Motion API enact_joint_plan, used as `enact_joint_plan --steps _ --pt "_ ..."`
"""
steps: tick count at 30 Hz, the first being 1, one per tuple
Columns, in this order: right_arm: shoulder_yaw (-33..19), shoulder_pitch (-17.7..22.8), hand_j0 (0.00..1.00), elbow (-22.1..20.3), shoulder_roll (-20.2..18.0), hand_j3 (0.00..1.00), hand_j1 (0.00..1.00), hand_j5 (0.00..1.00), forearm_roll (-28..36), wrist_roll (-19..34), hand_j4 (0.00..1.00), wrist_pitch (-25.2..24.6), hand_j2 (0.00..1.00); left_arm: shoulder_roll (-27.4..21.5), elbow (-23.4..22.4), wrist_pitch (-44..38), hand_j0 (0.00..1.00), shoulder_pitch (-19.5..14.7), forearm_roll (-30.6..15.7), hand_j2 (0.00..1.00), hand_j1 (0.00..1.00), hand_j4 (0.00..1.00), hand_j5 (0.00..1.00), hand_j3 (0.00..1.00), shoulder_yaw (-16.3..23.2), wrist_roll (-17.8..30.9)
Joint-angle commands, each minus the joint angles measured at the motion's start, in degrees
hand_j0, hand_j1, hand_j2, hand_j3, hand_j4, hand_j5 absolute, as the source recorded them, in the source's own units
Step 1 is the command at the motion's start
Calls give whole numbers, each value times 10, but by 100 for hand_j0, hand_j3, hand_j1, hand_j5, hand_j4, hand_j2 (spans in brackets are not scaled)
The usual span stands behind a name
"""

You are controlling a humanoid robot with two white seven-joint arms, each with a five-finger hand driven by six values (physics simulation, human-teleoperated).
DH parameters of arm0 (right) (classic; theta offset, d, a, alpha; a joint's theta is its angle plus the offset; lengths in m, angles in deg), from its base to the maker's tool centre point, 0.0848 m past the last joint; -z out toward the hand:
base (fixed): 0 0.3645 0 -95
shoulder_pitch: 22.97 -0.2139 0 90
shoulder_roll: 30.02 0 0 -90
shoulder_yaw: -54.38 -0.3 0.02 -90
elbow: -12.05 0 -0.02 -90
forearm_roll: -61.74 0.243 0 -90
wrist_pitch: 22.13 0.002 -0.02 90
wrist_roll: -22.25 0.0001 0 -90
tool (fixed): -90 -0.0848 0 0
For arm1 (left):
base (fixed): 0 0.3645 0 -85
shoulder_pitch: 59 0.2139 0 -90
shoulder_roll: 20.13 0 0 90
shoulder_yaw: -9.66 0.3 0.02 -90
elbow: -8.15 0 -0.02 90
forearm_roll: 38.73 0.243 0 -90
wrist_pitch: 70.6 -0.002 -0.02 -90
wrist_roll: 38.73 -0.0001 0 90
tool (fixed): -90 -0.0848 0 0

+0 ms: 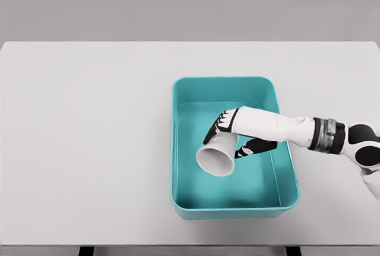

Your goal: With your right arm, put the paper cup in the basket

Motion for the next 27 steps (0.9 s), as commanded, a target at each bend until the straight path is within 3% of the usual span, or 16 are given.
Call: enact_joint_plan --steps 1,3,4,11,14,17,19,21,27 --pt "2 0 74 2 0 74 74 74 0 0 74 -2 74 0 0 0 100 0 0 100 100 100 100 100 0 0" --pt "9 0 92 1 0 92 92 92 0 0 92 -2 92 0 0 0 100 0 0 100 100 100 100 100 0 0" --pt "9 0 94 1 0 94 94 94 -1 0 94 -2 94 0 0 0 100 0 0 100 100 100 100 100 0 0" --pt "9 0 95 -3 -2 95 95 95 -1 0 95 -3 95 0 0 0 100 0 0 100 100 100 100 100 0 0" --pt "1 -1 98 -11 -20 98 98 98 3 0 98 -4 98 0 0 0 100 0 0 100 100 100 100 100 0 0" --pt "-81 7 100 -11 -15 100 100 100 29 0 100 -6 100 0 0 0 100 0 0 100 100 100 100 100 0 0" --pt "-116 11 100 5 -21 100 100 100 114 0 100 -16 100 0 0 0 100 0 0 100 100 100 100 100 0 0" --pt "-155 24 100 22 -21 100 100 100 155 0 100 -29 100 0 0 0 100 0 0 100 100 100 100 100 0 0" --pt "-223 60 100 26 -3 100 100 100 232 0 100 -142 100 0 0 0 100 0 0 100 100 100 100 100 0 0"
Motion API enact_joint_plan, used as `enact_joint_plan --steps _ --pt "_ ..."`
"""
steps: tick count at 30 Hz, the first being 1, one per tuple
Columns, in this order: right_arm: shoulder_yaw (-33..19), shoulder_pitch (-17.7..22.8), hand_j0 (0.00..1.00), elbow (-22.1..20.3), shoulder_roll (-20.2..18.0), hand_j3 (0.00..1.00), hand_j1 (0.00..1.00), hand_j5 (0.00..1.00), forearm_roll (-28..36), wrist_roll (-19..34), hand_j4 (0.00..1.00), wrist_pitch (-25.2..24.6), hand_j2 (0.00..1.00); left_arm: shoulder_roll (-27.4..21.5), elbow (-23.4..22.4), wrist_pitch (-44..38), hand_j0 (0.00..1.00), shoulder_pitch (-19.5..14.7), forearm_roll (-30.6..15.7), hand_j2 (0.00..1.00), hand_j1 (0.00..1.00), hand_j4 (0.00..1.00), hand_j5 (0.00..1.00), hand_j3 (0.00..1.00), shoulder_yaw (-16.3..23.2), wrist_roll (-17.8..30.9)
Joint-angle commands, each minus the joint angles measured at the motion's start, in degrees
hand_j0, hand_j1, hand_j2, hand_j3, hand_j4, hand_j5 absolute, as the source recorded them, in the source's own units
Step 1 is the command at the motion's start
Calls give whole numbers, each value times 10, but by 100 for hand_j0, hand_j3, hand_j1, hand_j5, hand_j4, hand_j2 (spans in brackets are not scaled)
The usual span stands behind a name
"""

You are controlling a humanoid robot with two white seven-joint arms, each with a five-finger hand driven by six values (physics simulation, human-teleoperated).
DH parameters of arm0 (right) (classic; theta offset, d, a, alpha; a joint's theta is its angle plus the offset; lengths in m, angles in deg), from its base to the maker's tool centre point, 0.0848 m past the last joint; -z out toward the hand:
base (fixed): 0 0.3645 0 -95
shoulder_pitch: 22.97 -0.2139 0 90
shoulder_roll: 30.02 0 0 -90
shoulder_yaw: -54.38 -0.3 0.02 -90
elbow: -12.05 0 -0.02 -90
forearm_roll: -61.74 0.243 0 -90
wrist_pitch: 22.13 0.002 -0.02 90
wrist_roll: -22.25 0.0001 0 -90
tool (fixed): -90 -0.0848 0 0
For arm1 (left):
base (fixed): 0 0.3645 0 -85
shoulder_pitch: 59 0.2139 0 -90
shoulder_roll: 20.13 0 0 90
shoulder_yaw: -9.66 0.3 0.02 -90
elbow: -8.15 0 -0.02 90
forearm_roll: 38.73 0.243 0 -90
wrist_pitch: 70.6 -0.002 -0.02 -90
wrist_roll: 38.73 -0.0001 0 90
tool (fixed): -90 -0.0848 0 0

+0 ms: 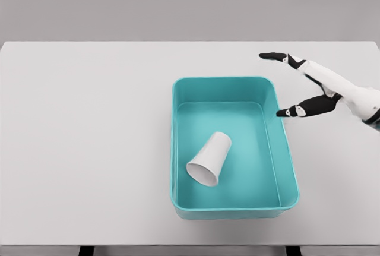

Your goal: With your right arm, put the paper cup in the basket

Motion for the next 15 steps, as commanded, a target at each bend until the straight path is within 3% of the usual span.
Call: enact_joint_plan --steps 1,5,7,15 --pt "-30 0 100 5 13 100 100 100 39 0 100 -38 100 0 0 0 100 0 0 100 100 100 100 100 0 0" --pt "-35 10 100 10 20 100 100 100 52 0 100 -88 100 0 0 0 100 0 0 100 100 100 100 100 0 0" --pt "-36 11 100 37 25 100 100 100 82 0 100 -107 100 0 0 0 100 0 0 100 100 100 100 100 0 0" --pt "-47 11 100 115 39 100 100 100 92 0 100 -110 100 0 -1 0 100 1 4 100 100 100 100 100 2 1"
